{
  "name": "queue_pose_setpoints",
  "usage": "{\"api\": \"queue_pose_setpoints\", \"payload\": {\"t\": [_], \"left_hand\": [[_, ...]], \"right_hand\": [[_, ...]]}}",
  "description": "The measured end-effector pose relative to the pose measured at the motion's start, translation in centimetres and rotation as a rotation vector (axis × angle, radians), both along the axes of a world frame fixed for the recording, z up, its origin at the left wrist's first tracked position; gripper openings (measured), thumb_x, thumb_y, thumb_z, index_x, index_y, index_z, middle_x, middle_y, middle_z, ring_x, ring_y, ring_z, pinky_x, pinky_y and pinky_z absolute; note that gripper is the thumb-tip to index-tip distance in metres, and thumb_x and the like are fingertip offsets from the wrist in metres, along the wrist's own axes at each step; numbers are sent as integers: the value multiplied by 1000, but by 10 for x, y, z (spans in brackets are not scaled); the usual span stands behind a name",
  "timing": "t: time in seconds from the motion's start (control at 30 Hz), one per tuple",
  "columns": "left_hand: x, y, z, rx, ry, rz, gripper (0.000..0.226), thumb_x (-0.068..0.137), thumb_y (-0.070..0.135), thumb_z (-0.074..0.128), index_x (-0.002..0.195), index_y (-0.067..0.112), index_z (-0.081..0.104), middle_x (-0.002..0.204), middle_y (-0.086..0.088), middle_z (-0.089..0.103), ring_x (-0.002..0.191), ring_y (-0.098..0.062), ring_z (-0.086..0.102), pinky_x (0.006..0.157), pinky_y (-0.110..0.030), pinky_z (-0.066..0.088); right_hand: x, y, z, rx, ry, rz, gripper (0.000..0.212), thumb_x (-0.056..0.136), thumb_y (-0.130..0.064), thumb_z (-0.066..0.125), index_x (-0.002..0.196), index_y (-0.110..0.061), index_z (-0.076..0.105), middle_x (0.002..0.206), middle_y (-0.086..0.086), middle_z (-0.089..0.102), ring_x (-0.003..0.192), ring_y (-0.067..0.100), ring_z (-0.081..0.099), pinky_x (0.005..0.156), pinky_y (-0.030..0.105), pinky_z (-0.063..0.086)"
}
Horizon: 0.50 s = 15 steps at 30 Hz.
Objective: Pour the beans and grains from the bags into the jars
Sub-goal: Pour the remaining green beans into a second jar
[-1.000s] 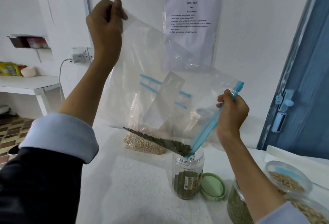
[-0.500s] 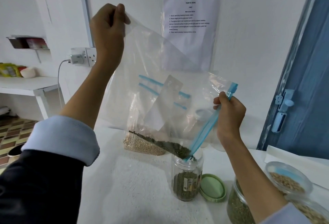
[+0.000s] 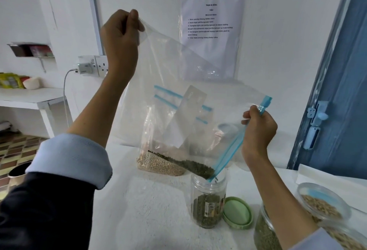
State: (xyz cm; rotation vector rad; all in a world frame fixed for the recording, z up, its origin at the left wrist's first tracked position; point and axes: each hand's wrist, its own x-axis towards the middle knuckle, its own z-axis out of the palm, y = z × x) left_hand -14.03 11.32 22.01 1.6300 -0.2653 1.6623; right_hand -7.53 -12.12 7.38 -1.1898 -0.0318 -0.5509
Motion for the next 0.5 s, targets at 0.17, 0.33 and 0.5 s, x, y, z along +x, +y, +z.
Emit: {"api": "queue_pose_setpoints", "payload": {"t": [0.17, 0.33, 0.5], "left_hand": [[1, -1, 2, 10, 2, -15, 32, 92, 36, 47, 61, 29, 52, 51, 1, 42, 48, -17, 37, 51, -28, 29], [2, -1, 3, 15, 2, -9, 32, 92, 36, 47, 61, 29, 52, 51, 1, 41, 48, -17, 36, 52, -29, 28], [3, 0, 2, 10, 19, -25, 33, 93, 33, 47, 61, 26, 53, 49, -1, 39, 47, -17, 34, 50, -27, 26]], "right_hand": [[0, 3, -1, -48, 3, 33, 28, 94, -16, 52, 66, -16, 56, 66, -5, 58, 58, 11, 52, 64, 24, 44], [3, 1, -1, -48, 10, 45, 28, 94, -17, 52, 66, -17, 56, 66, -5, 58, 58, 11, 52, 66, 26, 44], [3, 0, -2, -74, 3, 84, 29, 95, -16, 52, 66, -17, 55, 67, -4, 58, 57, 10, 51, 61, 21, 44]]}}
